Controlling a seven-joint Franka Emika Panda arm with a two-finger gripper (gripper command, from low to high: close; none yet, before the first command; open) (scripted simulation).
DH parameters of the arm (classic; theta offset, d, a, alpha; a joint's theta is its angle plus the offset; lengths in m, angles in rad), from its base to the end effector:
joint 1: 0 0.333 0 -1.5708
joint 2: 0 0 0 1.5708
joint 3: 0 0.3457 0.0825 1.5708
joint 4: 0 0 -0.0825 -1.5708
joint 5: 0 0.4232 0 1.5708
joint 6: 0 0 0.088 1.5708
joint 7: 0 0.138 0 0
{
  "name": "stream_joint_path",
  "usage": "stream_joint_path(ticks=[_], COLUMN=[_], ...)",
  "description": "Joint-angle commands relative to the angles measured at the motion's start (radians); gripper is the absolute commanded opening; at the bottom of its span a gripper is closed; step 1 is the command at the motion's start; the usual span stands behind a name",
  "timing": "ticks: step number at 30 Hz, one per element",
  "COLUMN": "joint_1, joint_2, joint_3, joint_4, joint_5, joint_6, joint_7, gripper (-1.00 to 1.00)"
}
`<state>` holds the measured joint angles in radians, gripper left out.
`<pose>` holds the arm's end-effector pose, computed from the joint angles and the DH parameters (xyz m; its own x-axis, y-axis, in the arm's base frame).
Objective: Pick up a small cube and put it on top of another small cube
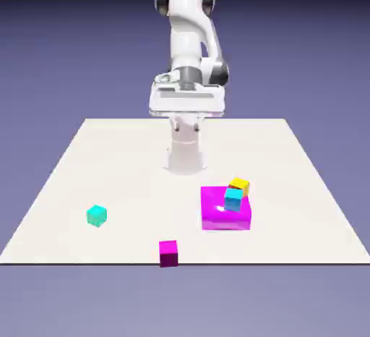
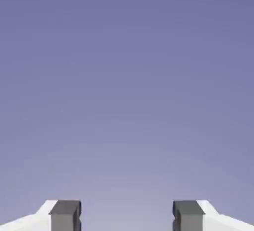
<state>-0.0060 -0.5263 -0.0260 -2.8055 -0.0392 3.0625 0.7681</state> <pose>0.4323 -0.0105 0.4249 0.5077 -0.6877 0.5189 -0.4946 -0.7259 -0.4781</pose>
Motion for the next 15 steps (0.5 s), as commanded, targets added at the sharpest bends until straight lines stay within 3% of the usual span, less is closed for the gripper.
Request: stream_joint_path(ticks=[1, 15], joint_1=[-0.015, -0.223], joint_2=[0.036, 0.544], joint_3=[-0.022, -0.324], joint_4=[0.004, 0.056], joint_5=[-0.033, -0.488], joint_6=[0.021, 0.317], joint_7=[0.023, 0.337], gripper=[0.00, 0.00])
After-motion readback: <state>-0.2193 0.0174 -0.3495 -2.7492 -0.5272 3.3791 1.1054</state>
